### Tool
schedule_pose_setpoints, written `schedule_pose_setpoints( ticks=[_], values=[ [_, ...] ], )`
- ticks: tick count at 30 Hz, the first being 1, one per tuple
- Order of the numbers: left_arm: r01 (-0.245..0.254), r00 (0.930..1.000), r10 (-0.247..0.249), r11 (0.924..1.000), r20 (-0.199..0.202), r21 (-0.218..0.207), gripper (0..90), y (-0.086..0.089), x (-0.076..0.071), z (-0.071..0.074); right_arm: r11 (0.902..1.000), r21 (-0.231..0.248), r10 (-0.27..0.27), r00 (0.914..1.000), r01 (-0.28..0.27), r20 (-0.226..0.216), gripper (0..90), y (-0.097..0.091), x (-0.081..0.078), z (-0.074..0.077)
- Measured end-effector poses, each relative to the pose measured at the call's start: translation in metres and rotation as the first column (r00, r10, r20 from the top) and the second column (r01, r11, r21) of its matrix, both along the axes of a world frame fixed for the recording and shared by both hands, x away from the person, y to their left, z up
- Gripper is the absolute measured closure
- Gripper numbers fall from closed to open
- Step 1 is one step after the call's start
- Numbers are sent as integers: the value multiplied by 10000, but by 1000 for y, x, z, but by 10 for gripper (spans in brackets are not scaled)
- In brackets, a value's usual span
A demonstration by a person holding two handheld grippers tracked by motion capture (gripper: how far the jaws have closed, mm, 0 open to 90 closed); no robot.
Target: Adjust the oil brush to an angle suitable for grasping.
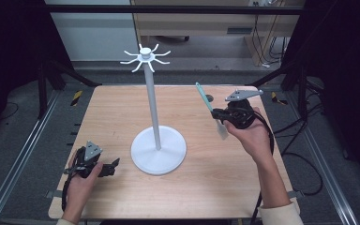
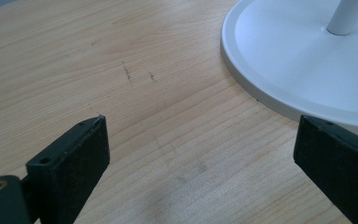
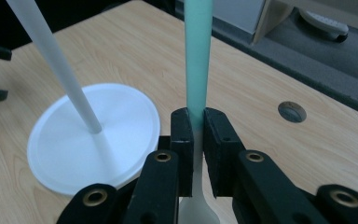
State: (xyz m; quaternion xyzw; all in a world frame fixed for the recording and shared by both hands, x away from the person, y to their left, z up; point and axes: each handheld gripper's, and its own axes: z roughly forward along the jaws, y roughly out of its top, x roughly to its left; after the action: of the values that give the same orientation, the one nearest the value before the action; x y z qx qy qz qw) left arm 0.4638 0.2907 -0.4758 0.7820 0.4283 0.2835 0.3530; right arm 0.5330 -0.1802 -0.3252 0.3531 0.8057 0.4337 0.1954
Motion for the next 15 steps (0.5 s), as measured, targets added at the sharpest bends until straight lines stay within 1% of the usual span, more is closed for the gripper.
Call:
schedule_pose_setpoints(
  ticks=[2,4,6,7,8,10,12,15],
  values=[
    [0,10000,0,10000,-8,24,31,0,0,0,9994,344,-31,9999,26,125,827,2,-1,0],
    [-12,10000,12,10000,-17,5,32,0,0,0,9984,555,-62,9996,47,272,827,4,-3,-1],
    [-11,10000,11,10000,-38,11,31,0,0,0,9968,800,-104,9993,75,361,826,4,-6,-2],
    [-12,10000,12,10000,-40,18,32,0,0,0,9948,1017,-100,9990,55,430,826,4,-7,-4],
    [-24,10000,24,10000,-14,-15,32,0,0,0,9940,1096,-104,9991,57,421,827,4,-8,-5],
    [-14,10000,14,10000,10,-4,32,0,0,0,9956,933,-167,9991,130,391,826,4,-8,-7],
    [3,10000,-3,10000,34,-12,32,0,0,1,9933,1140,-235,9989,187,409,827,1,-10,-7],
    [7,10000,-7,10000,47,-13,32,0,1,1,9925,1189,-357,9981,296,498,826,-2,-12,-7]
  ],
)
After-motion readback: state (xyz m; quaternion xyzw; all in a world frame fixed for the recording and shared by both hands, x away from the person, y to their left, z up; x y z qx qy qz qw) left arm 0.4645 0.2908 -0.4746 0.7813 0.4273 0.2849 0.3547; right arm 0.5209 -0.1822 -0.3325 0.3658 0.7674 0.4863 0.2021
